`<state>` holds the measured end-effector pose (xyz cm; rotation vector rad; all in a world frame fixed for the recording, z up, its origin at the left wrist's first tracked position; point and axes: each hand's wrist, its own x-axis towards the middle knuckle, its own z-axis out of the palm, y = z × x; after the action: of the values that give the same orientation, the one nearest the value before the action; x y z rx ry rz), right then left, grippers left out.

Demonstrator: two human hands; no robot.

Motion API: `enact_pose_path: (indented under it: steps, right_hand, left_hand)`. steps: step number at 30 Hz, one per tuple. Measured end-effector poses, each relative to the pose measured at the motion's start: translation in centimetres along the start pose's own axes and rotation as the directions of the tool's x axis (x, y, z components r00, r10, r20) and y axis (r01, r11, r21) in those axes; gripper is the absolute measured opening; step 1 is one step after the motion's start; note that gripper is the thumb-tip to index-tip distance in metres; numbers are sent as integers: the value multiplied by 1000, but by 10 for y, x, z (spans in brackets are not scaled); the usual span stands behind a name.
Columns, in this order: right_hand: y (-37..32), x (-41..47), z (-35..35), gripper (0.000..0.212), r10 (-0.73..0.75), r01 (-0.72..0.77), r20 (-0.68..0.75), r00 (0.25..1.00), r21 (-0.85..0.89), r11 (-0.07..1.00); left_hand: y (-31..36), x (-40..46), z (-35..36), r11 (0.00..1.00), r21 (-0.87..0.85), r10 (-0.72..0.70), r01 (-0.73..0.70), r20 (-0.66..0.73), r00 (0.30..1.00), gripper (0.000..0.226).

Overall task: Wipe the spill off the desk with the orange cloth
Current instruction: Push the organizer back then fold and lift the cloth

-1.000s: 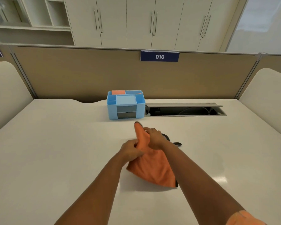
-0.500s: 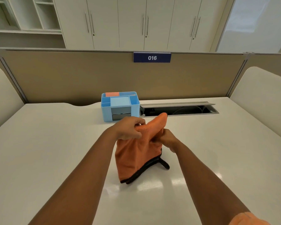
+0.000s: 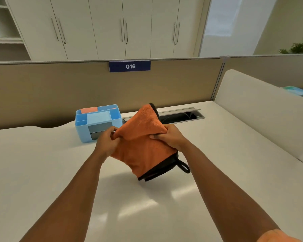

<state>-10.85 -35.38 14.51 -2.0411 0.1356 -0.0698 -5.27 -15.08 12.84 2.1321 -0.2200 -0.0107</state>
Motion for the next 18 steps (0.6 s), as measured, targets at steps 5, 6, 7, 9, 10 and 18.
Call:
enact_pose_path:
  steps: [5, 6, 7, 9, 10, 18]
  right_hand:
    - [-7, 4, -35, 43, 18, -18, 12, 1000, 21, 1000]
    - [-7, 5, -42, 43, 32, -32, 10, 999, 40, 999]
    - [-5, 7, -50, 43, 47, -47, 6, 999, 64, 997]
    - [3, 11, -70, 38, 83, -82, 1, 997, 117, 990]
    - [10, 14, -81, 32, 97, -97, 3, 995, 150, 984]
    - [82, 40, -165, 24, 349, -326, -75, 934, 223, 919]
  left_hand:
    - [0, 2, 55, 851, -481, -224, 213, 35, 974, 55]
    - [0, 1, 66, 784, -548, -274, 290, 114, 955, 61]
    - [-1, 0, 78, 727, -583, -293, 363, 215, 932, 64]
    - [1, 1, 102, 635, -611, -246, 473, 421, 873, 73]
    - [4, 3, 115, 590, -623, -204, 514, 501, 841, 81]
    - [40, 40, 203, 622, -575, -246, 531, 501, 830, 52]
